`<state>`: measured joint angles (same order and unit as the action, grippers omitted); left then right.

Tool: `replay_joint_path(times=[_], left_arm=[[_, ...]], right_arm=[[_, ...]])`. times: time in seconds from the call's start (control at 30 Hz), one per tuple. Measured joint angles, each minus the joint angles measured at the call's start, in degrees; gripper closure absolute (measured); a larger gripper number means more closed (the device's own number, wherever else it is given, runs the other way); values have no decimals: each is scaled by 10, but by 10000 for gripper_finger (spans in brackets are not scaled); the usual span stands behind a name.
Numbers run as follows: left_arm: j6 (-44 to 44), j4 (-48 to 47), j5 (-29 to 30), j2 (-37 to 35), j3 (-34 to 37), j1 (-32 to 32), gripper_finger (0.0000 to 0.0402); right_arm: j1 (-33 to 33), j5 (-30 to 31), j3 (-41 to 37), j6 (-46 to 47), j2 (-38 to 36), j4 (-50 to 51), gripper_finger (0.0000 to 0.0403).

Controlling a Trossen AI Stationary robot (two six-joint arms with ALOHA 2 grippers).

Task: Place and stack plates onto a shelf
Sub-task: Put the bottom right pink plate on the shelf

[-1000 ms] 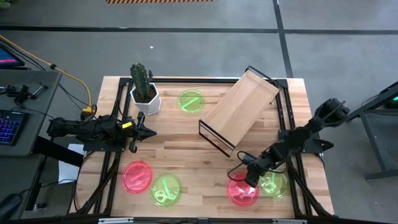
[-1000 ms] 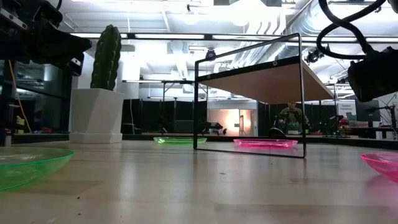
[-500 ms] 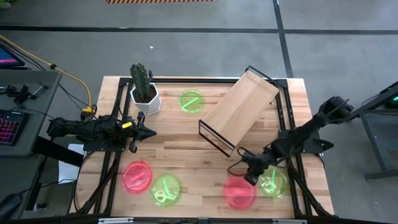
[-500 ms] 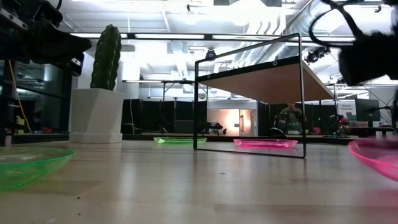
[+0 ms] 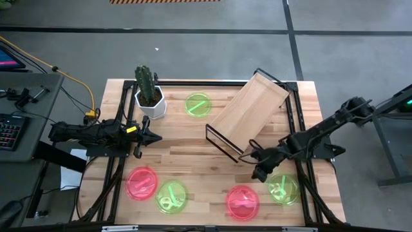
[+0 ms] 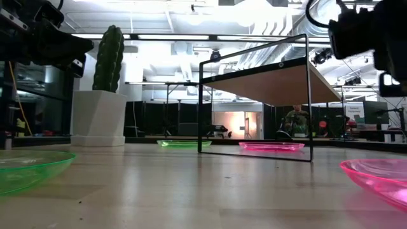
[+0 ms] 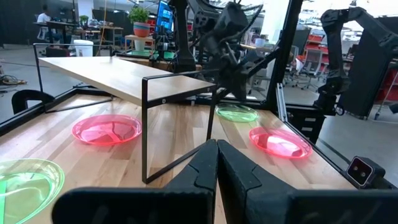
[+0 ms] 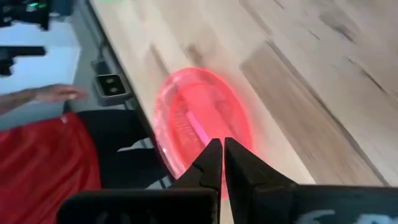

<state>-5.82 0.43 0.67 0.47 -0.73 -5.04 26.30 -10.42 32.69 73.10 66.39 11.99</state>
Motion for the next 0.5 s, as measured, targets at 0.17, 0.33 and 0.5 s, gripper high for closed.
replay_joint_path(times=[0.17, 0.33, 0.5], left_arm=[[0, 0, 0, 0, 0, 0, 401], [0, 0, 0, 0, 0, 0, 401], [0, 0, 0, 0, 0, 0, 401]], right_arm=[[39, 2, 0, 50, 35, -7, 395], [97, 42, 0, 97, 92, -32, 334], [133, 161, 0, 131, 148, -106, 258]])
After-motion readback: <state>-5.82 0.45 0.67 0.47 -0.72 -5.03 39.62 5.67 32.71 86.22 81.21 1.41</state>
